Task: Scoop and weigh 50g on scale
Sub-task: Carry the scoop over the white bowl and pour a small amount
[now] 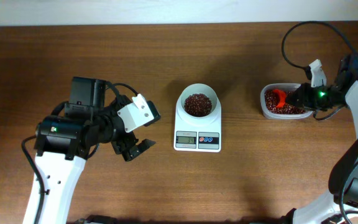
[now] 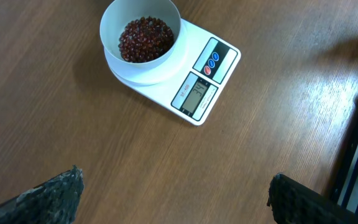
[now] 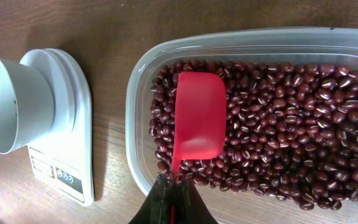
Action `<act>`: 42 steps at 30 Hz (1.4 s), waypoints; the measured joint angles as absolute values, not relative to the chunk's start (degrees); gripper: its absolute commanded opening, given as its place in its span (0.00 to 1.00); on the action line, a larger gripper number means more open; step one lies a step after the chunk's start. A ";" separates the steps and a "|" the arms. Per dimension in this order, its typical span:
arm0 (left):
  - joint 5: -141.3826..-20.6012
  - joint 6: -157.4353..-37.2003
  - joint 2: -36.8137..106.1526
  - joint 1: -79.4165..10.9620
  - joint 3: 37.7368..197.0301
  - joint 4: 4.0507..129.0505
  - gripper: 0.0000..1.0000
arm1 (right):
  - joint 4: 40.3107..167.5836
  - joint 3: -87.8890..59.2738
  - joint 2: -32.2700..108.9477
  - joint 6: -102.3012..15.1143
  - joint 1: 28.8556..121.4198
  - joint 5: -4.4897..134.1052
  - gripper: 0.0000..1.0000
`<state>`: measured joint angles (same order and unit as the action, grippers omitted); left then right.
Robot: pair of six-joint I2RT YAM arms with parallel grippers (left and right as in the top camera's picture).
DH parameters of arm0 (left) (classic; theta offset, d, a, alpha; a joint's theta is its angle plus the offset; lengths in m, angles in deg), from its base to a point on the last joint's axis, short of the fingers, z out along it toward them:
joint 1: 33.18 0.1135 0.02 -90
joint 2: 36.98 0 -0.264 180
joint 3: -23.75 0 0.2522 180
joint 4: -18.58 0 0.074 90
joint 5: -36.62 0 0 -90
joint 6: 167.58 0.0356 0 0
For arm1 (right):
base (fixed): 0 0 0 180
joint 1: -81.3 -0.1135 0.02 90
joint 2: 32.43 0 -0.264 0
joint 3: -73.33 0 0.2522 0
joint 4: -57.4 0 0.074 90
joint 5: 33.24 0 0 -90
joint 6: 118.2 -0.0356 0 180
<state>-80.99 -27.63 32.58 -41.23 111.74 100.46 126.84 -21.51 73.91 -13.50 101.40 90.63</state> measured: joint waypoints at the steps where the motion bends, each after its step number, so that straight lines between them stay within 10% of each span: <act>1: -80.99 -27.63 32.58 -41.23 111.74 100.44 0.99 | 126.82 -21.51 74.02 -13.52 101.40 90.68 0.04; 32: -80.99 -27.63 32.58 -41.23 111.74 100.44 0.99 | 133.33 -20.88 77.47 -12.97 115.12 119.61 0.04; 42: -80.97 -27.63 32.58 -41.23 111.74 100.44 0.99 | 132.68 -20.88 77.47 -12.95 98.97 124.01 0.04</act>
<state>-80.97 -27.63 32.58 -41.23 111.74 100.44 132.68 -20.88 77.47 -12.95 98.97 124.01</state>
